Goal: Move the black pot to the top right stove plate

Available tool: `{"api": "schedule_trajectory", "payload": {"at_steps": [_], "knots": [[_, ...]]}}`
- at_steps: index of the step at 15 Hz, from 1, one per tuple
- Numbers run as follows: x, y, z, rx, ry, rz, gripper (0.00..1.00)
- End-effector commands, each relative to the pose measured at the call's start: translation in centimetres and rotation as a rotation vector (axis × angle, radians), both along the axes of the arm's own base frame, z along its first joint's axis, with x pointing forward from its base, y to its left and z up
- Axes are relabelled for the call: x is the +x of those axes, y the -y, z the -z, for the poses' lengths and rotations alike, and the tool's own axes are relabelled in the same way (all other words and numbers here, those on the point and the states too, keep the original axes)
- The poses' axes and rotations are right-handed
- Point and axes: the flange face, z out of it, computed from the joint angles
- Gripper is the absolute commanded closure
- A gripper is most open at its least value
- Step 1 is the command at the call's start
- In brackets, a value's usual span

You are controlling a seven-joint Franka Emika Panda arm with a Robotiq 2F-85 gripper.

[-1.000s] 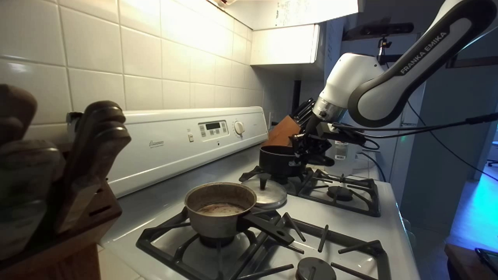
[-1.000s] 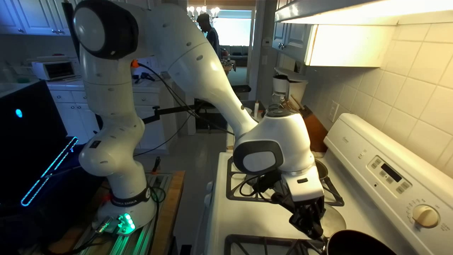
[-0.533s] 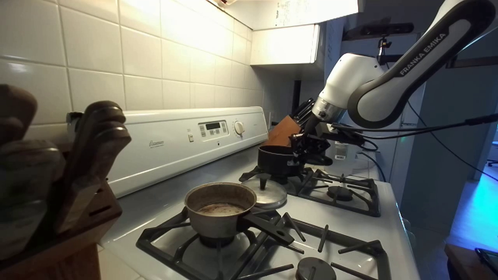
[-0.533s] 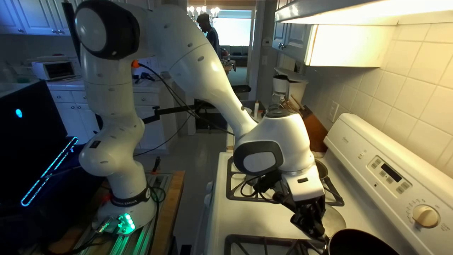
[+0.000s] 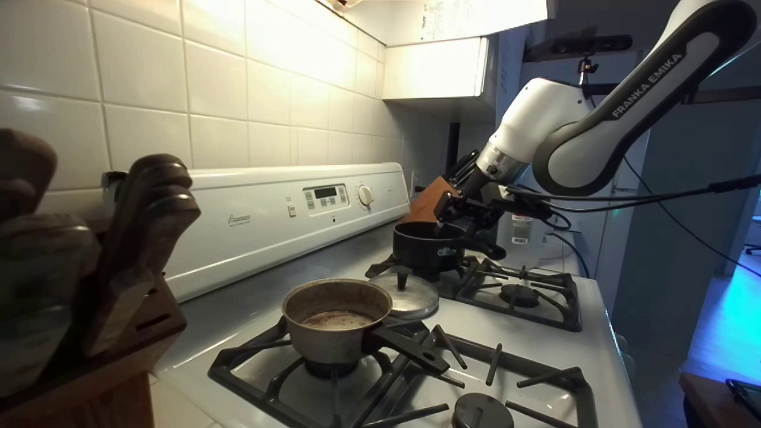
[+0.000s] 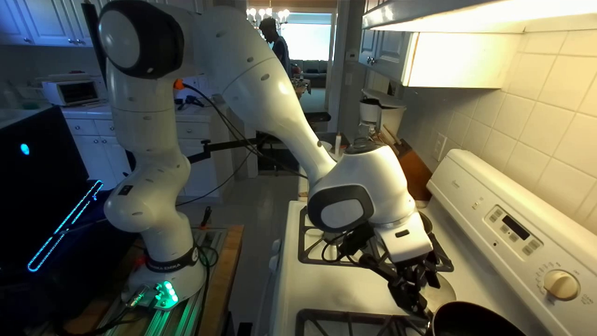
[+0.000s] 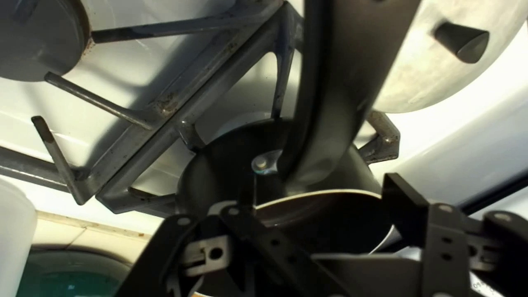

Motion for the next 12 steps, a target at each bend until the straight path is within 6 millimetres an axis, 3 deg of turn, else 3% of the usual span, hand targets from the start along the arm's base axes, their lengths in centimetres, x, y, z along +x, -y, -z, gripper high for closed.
{"api": "schedule_trajectory", "payload": {"at_steps": [1,5,9,12], "knots": [[-1.5,0.9,-1.1,-0.048,0.018,-0.048,0.0],[-4.9,1.6,-3.4,-0.064,0.022,-0.135,0.0],[-8.9,0.8,-7.1,-0.026,0.036,-0.261,0.0],[-11.2,3.1,-10.9,0.013,0.076,-0.358,0.0]]}}
